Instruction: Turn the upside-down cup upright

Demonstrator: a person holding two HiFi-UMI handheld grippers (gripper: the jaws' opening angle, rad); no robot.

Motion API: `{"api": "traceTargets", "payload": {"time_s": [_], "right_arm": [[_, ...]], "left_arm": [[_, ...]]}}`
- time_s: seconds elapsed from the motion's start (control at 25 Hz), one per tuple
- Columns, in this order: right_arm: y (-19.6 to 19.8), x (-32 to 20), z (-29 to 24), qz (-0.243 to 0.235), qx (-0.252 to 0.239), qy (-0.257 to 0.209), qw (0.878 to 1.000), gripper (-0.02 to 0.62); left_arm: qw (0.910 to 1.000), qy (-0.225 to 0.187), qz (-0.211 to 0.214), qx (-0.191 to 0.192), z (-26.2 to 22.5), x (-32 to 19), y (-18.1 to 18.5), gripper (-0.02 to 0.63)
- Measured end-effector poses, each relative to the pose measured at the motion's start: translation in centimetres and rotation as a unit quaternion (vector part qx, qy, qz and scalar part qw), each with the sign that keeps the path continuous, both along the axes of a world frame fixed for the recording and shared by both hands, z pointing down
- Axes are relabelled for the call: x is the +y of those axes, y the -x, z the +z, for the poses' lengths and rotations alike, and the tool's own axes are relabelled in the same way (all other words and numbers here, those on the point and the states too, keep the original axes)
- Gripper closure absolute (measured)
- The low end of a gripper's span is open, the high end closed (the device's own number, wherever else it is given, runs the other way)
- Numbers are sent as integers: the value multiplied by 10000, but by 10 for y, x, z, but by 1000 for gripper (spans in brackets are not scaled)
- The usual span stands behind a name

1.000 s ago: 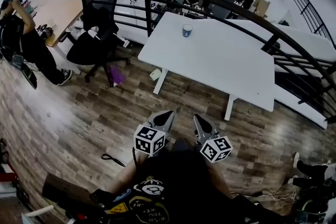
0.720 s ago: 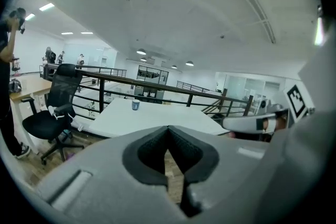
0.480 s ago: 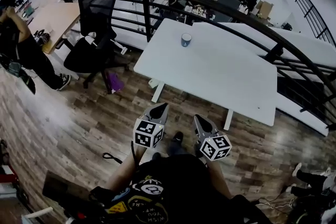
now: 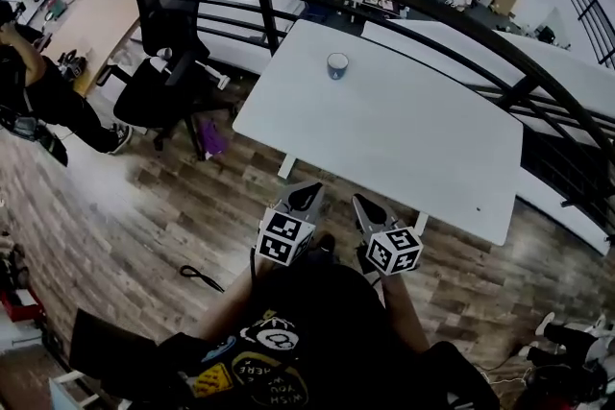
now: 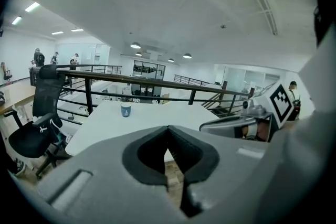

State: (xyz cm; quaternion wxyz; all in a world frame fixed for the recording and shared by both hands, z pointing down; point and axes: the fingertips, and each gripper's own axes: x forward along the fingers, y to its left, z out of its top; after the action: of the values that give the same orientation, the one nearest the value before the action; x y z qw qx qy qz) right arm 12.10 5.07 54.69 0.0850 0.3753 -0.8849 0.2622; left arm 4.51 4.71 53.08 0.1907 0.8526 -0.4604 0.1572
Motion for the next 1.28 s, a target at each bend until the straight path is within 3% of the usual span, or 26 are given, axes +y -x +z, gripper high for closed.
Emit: {"api": "traceTargets", "payload": {"time_s": [0.24,0.52,0.8,0.92,1.04,1.2,1.28], "right_arm": [[18,-44,31,-135,46,376,9992,594],[60,-127,67,-315,184,548,9978,594],[96,-243,118,228,493,689,9961,594],[99,-286,150,586,1031,621,9910,593],[98,-316,181,893,1179,669,9867,591],[95,-368,220,999,1540,777,9799,368],[95,-400,234,985,1741,652,9776,299]], "left_arm": [[9991,371,-179,50,26,-48,21,603],[9976,629,120,272,53,-128,45,603],[9966,807,20,182,91,-226,101,603],[9935,1111,-181,176,114,-263,125,603],[9888,1401,-471,193,127,-290,143,603],[9849,1604,-605,242,131,-303,151,603],[9821,1754,-682,108,142,-302,154,603]]}}
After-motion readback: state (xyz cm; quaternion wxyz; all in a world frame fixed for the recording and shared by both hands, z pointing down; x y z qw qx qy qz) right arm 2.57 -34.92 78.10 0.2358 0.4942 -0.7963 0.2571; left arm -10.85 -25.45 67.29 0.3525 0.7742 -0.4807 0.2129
